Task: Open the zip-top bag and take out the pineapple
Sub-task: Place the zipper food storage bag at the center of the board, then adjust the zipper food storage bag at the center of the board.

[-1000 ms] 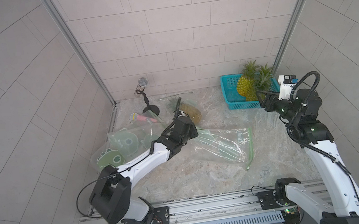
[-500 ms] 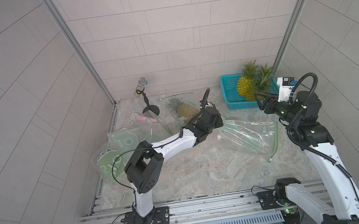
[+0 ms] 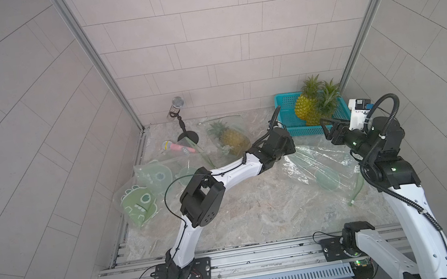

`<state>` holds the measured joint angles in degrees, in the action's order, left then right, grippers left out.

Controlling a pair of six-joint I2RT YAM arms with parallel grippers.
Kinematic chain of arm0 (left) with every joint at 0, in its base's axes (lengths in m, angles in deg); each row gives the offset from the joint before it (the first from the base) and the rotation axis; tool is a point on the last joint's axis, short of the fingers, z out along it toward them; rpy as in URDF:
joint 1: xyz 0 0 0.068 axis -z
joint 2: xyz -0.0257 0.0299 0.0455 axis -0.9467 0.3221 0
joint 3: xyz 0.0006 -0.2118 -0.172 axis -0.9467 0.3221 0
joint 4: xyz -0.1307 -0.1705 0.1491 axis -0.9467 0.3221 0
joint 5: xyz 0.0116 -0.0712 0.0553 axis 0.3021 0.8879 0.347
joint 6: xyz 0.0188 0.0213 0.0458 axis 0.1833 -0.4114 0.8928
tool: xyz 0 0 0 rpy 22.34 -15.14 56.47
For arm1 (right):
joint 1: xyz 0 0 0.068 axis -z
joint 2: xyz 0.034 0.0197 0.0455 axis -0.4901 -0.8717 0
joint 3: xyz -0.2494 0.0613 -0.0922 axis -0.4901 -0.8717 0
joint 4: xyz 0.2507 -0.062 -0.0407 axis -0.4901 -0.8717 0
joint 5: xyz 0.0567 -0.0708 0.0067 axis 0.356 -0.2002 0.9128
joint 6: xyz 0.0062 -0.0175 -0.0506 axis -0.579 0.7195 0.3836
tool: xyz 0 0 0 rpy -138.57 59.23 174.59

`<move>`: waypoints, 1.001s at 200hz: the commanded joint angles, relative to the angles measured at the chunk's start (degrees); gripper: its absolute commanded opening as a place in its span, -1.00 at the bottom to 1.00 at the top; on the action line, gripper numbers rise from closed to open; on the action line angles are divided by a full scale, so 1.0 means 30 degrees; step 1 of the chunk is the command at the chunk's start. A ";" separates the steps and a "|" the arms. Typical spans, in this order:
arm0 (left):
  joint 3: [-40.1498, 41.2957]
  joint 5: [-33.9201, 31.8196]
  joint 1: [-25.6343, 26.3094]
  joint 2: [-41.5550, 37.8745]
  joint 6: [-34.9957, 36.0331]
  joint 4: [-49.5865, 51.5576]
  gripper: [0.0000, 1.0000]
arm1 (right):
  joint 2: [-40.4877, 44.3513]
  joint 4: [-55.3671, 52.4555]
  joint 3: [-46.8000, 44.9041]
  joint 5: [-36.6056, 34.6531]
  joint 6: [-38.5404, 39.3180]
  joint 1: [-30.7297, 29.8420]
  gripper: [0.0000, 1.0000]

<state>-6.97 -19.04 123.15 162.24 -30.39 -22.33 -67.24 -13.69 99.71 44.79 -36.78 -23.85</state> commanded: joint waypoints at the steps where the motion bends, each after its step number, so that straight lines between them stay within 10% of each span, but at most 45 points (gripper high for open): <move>1: 0.0266 -0.0647 -0.0104 -0.1340 0.1172 -0.0314 0.02 | 0.0324 -0.0082 0.0163 -0.0356 0.0243 -0.0104 0.21; 41: 0.2058 -0.0591 -0.1111 -0.4283 0.3854 -0.0584 0.47 | -0.0129 0.0618 -0.0051 0.0086 -0.0282 -0.0133 0.22; 134: 1.1023 0.1642 -0.6517 -1.5439 0.6796 0.3504 0.46 | -0.6146 0.0637 0.2055 0.1670 0.1343 -0.4747 0.21; 200: 1.2385 0.3035 -1.1267 -2.0257 1.1479 1.0324 0.46 | -1.5767 -0.4424 1.0611 0.2252 0.4607 -0.8012 0.06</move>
<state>27.72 -13.81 94.08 103.91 -4.25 0.44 -106.26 -18.56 122.53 49.93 -29.09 -45.71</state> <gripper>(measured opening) 0.731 0.552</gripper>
